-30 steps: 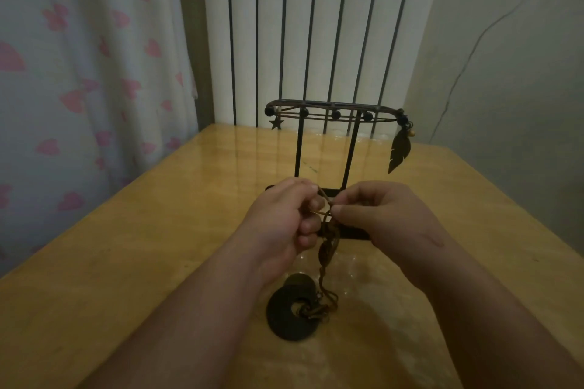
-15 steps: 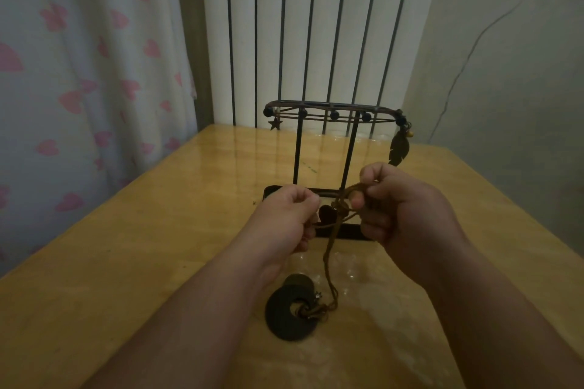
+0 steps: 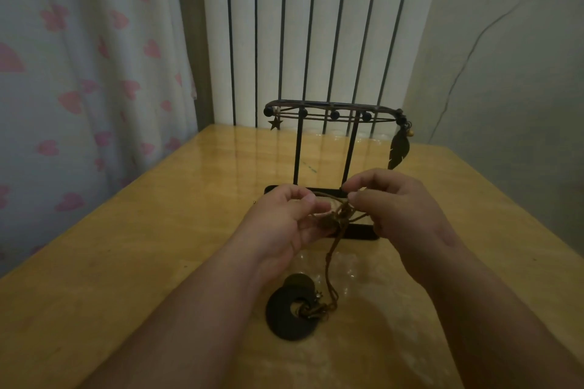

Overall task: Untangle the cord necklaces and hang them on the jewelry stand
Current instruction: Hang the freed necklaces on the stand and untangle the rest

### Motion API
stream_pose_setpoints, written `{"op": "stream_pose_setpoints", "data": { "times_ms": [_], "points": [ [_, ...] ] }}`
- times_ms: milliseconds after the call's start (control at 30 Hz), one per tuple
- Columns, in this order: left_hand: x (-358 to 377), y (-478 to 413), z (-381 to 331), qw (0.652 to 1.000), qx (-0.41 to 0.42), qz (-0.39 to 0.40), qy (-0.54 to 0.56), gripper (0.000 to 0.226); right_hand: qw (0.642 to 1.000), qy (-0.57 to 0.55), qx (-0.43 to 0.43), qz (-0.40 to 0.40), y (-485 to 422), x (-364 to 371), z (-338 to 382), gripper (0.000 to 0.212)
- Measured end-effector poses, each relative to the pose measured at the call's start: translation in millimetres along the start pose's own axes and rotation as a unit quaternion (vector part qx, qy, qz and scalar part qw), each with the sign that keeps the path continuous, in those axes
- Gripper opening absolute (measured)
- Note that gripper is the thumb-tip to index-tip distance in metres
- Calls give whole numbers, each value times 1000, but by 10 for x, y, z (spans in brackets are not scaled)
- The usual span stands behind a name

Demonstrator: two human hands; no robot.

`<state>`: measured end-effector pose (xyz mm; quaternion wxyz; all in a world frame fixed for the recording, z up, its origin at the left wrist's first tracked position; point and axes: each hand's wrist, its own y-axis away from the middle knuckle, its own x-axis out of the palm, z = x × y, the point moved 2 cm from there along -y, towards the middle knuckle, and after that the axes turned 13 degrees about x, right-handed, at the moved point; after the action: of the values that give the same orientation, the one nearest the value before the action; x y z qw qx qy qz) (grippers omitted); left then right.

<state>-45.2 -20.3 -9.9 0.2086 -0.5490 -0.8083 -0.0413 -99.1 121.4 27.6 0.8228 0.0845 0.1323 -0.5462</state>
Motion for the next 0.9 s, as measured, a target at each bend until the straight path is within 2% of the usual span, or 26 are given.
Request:
{"op": "stream_pose_setpoints", "data": {
  "times_ms": [167,267,367,467,533,700,900],
  "points": [
    [-25,-20,0,999,14,-20,-33,10,1000,-4,-7,-16,-9,6,-21,11],
    [-45,-27,3,995,23,-23,-95,10,990,-131,38,28,-40,-40,-37,20],
    [-59,-30,-19,990,43,-15,-132,12,954,-281,66,85,-58,-76,-30,22],
    [-34,-21,-48,992,50,-3,-117,13,913,-381,79,121,-39,-81,-15,24],
    [-4,-11,-57,995,56,8,-88,13,911,-383,74,131,-18,-76,-9,27],
    [56,9,-76,998,52,16,29,12,947,-294,29,124,-7,-51,2,34],
    [90,36,-100,995,27,18,94,13,956,-266,41,117,-28,-25,-4,31]
  ]
}}
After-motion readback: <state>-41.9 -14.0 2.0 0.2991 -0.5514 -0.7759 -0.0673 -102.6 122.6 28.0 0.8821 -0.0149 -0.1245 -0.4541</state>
